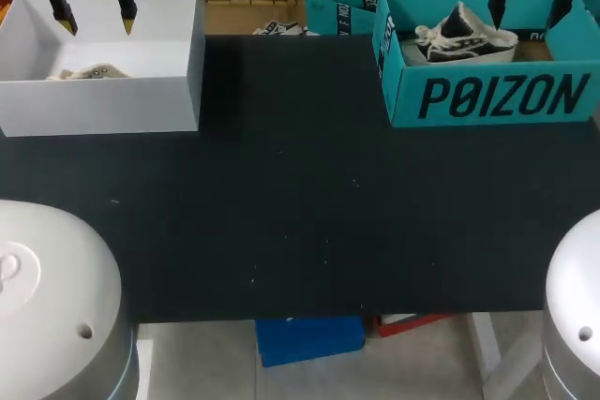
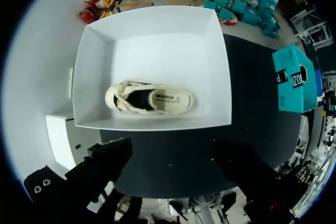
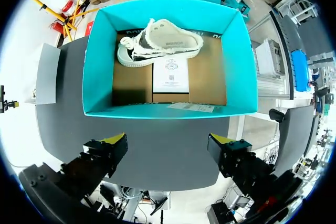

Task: Take the shoe out of the shoebox, open the shoe tongue, remove and reinsert the insole, then place the shoe into the shoebox

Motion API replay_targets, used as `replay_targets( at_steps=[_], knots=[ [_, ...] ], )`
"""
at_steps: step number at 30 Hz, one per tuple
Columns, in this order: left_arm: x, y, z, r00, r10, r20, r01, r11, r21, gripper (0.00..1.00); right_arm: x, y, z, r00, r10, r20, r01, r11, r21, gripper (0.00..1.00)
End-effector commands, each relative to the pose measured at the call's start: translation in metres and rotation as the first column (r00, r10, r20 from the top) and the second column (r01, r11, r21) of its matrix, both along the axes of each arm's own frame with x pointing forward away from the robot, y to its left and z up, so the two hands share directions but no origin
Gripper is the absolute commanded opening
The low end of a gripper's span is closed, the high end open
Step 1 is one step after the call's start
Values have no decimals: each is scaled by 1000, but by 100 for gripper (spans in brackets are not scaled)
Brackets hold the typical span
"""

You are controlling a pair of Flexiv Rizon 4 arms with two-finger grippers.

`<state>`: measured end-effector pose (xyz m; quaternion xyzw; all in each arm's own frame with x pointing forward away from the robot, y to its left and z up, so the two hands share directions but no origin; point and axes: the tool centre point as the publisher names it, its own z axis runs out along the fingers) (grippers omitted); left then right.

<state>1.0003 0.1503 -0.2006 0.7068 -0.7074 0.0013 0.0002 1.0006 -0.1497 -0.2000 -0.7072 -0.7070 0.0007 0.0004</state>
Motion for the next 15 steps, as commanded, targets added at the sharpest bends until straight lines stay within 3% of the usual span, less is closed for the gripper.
replay_targets(
  at_steps=[1,5,8,9,11,14,15],
  knots=[
    [0,0,0,1000,0,0,0,1000,0,100,3,1,0,1000,12,6,-12,1000,3,100],
    [0,0,0,1000,0,0,0,1000,0,100,22,5,-4,987,160,30,-159,987,-24,100],
    [0,0,0,1000,0,0,0,1000,0,100,34,8,-9,941,336,46,-334,942,-46,100],
    [0,0,0,1000,0,0,0,1000,0,100,37,9,-10,906,420,42,-418,907,-57,100],
    [0,0,0,1000,0,0,0,1000,0,100,43,10,-15,795,606,-13,-603,788,-123,100],
    [0,0,0,1000,0,0,0,1000,0,100,54,2,-21,659,752,-2,-749,656,-98,100],
    [0,0,0,1000,0,0,0,1000,0,100,57,-1,-22,594,804,-16,-801,590,-106,100]
  ],
)
